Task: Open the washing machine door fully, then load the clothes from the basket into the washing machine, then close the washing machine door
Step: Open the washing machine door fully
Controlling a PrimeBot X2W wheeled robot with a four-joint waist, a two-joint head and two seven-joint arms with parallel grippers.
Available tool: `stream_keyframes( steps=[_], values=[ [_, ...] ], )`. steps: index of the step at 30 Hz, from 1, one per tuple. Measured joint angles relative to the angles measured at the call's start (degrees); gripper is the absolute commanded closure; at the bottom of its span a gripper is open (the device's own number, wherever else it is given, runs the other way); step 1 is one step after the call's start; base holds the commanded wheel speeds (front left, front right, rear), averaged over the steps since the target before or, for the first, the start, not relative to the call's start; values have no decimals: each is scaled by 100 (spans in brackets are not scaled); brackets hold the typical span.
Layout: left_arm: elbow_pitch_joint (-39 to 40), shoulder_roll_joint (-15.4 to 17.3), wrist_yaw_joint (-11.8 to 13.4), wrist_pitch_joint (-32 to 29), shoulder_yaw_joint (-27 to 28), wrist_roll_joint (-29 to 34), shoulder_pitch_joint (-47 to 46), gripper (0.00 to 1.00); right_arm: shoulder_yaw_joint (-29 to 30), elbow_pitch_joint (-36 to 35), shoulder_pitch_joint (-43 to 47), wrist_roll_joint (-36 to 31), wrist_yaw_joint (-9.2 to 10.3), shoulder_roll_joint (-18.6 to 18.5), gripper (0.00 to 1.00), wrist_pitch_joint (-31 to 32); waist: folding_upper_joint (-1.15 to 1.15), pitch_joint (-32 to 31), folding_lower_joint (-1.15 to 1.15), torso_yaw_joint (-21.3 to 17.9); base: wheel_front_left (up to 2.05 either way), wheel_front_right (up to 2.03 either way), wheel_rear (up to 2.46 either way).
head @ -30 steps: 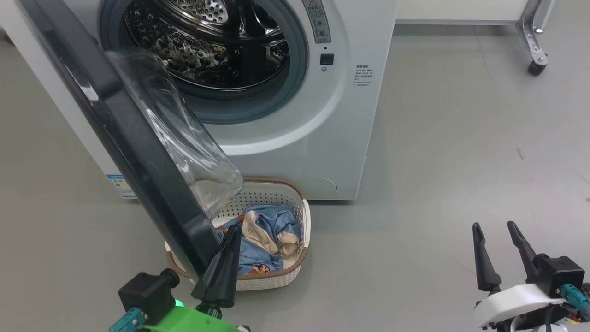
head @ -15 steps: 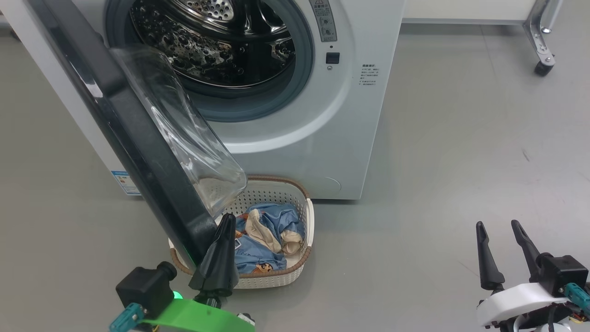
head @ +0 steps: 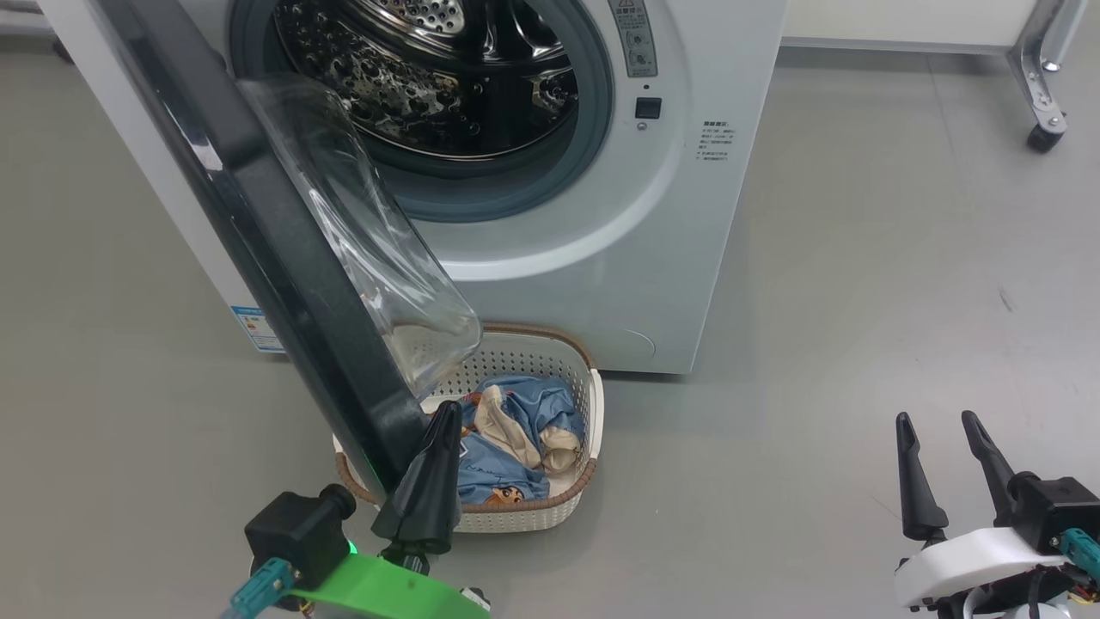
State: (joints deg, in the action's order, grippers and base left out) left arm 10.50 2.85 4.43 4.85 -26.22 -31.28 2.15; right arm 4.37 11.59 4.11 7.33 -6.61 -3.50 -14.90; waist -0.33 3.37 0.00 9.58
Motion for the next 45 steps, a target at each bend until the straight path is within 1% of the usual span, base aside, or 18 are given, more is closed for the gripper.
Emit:
stream_keyframes(
  steps=[12, 29, 45],
  values=[
    [-90, -11, 113, 53, -63, -2, -90, 100, 33, 5, 0, -16, -38, 11, 0, 0, 0, -1, 0, 314, 0, 0, 0],
    [-129, -18, 141, 75, -154, 25, -129, 100, 56, 20, 4, -41, -40, 21, 0, 0, 0, -3, 0, 787, 0, 0, 0],
    [-200, -16, 218, 67, 81, 189, -132, 100, 77, 23, 4, -41, -41, 36, 0, 0, 0, 53, 0, 1403, 0, 0, 0]
  ],
)
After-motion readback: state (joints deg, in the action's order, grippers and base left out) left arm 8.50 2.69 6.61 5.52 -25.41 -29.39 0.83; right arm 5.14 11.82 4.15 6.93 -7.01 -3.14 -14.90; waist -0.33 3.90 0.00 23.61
